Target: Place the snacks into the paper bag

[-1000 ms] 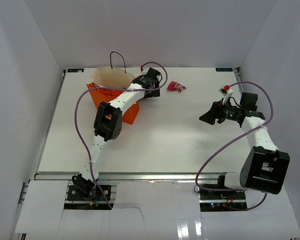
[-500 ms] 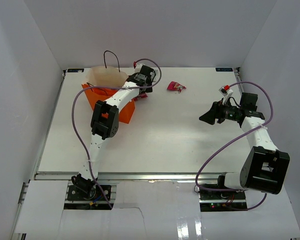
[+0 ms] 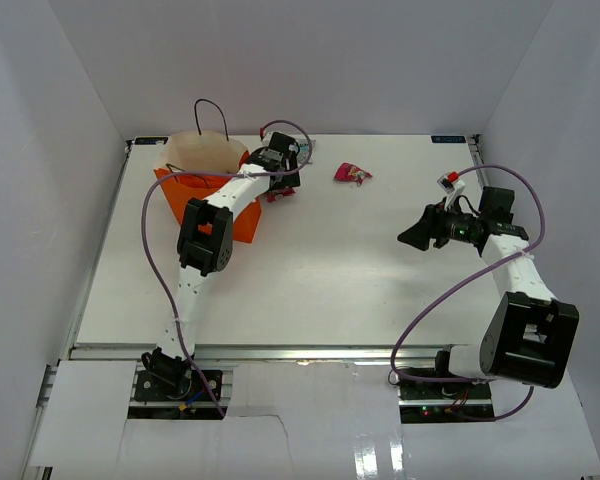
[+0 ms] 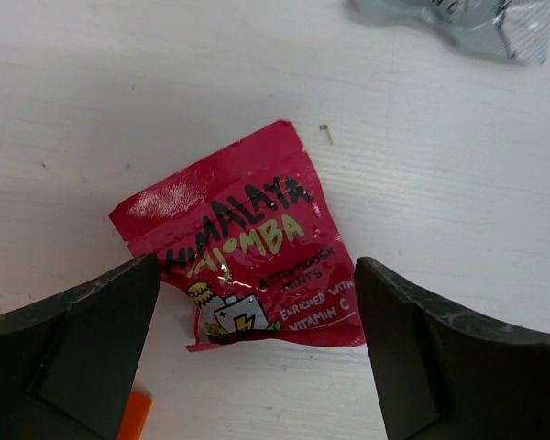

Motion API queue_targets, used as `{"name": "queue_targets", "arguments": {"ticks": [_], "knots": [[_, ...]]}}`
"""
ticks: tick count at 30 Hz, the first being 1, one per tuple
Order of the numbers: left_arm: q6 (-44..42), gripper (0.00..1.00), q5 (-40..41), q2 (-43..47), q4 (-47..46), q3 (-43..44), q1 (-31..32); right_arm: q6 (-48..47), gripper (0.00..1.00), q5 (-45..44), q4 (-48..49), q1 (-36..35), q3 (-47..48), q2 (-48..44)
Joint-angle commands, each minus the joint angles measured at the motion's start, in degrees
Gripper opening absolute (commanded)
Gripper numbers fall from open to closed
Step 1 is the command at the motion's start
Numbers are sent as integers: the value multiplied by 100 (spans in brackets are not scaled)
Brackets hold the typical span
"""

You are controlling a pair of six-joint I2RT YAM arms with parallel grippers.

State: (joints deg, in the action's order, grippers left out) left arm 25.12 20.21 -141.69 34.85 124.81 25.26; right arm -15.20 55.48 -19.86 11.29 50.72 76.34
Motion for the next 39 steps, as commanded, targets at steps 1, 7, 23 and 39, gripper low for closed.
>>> {"name": "queue_targets", "arguments": {"ticks": [1, 7, 23, 39], "knots": [[176, 97, -210, 203, -22, -255, -29, 35, 72, 138, 149, 22, 8, 4], [422, 91, -447, 203, 145, -484, -29, 52, 71, 129, 149, 22, 17, -5], [502, 39, -1308, 439, 84, -836, -21, 105, 72, 182, 123, 22, 52, -154], [62, 15, -2714, 3461, -866, -2424, 542, -9, 72, 121, -44, 22, 166, -233]]}}
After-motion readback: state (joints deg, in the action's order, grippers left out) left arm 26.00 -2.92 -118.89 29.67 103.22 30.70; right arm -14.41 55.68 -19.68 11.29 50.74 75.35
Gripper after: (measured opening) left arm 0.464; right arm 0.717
